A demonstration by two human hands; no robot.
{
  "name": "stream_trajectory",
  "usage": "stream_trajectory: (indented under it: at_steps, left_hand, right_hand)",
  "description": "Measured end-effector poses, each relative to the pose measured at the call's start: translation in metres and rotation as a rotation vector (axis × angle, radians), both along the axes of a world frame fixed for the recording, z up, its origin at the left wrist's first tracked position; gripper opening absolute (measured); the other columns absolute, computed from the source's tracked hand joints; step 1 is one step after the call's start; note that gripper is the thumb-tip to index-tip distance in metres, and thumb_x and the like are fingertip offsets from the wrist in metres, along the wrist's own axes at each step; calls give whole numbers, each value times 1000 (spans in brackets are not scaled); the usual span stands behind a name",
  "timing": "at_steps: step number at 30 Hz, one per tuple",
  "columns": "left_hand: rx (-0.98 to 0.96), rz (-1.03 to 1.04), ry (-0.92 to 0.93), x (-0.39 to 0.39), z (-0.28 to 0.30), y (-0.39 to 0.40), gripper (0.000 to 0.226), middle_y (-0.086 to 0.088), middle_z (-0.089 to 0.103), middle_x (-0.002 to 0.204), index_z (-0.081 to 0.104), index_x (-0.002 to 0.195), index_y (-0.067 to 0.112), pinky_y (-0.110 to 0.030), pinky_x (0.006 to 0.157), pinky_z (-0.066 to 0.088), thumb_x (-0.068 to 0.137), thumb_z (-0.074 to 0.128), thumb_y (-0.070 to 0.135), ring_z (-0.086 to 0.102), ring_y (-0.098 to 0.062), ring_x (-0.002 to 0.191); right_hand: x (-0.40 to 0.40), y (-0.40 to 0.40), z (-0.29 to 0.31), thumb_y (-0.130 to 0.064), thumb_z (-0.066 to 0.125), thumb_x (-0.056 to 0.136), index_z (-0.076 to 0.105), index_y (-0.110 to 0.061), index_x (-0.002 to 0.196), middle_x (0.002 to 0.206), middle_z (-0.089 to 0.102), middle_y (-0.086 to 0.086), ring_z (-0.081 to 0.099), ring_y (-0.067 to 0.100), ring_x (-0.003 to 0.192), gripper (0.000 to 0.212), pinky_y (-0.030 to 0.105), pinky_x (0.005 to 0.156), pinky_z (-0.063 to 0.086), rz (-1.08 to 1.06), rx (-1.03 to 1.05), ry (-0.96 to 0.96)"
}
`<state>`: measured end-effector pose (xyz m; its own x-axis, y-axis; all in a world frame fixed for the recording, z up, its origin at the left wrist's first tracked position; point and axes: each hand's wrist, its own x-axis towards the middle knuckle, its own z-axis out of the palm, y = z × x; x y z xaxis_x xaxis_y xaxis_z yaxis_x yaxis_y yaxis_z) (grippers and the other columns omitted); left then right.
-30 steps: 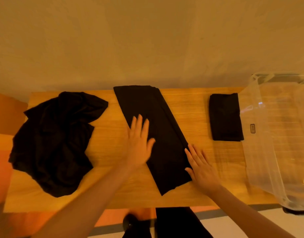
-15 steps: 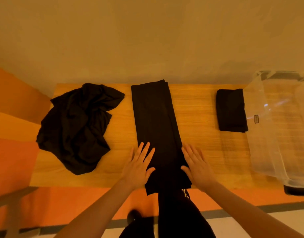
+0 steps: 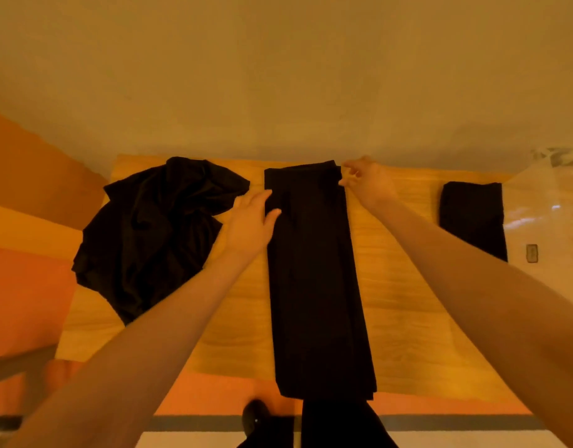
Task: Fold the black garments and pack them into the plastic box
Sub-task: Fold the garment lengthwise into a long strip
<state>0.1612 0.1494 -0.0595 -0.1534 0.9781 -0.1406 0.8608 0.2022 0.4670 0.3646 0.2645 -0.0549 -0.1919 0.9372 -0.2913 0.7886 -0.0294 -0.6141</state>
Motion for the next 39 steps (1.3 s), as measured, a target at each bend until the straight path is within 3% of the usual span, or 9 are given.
stream_trajectory:
  at_steps: [3,9,13,15,21,26,34,36,39]
  left_hand:
    - [-24,22,6,-7,-12,47,45,-6,47,138,44,136,15,-38,103,31,95,48,33,34,-26,130]
    - [21,-20,22,-15,-35,85,35,-7,56,118,59,123,16,-37,95,37,91,55,31,45,-25,115]
    - [114,108,-112,-17,-39,86,21,-6,60,97,68,102,10,-25,84,37,88,61,25,50,-21,100]
    - [120,182,-237,-20,-40,87,17,-6,64,92,69,95,8,-31,83,45,87,63,21,56,-21,94]
    - [94,234,-296,-23,-41,91,15,-9,64,85,65,89,3,-32,73,47,90,57,16,58,-21,80]
    - [102,250,-201,-24,-45,90,17,-7,62,82,62,88,5,-27,65,42,90,58,21,54,-17,72]
    - [194,207,-180,-15,-39,91,19,-6,59,75,61,83,7,-33,65,46,89,59,25,53,-17,70]
    - [190,190,-122,-14,-39,90,20,-2,56,77,61,87,8,-35,72,45,89,59,28,54,-19,77]
    - [128,195,63,-7,-37,83,29,-7,56,107,56,108,9,-35,85,35,91,54,32,48,-26,107]
  right_hand:
    - [-6,28,-12,-19,66,84,55,-8,126,126,50,10,53,23,109,45,26,88,42,26,-9,-29]
    - [-8,47,-26,-15,67,82,68,-2,89,94,49,2,46,11,79,14,13,63,34,95,90,55]
    - [-10,51,-26,-8,62,85,62,-3,86,86,54,-3,48,9,78,5,4,65,34,139,94,180]
    - [-14,52,-26,-8,57,89,59,-8,88,79,54,-7,49,7,75,2,2,64,35,140,26,201]
    - [-26,58,-31,-11,54,91,54,-10,90,87,59,7,55,17,82,2,24,67,43,118,-39,163]
    - [-28,57,-32,-14,56,91,58,-5,95,83,58,6,52,16,76,10,25,66,40,111,16,91]
    - [-23,54,-35,-11,56,90,61,-5,95,86,57,2,51,13,81,10,4,58,37,-4,61,153]
    - [-23,52,-37,-10,55,90,61,-3,96,90,57,6,51,13,82,11,9,62,38,16,92,85]
    - [-27,45,-39,1,51,88,62,1,99,108,55,15,54,24,92,15,28,76,45,106,256,-48]
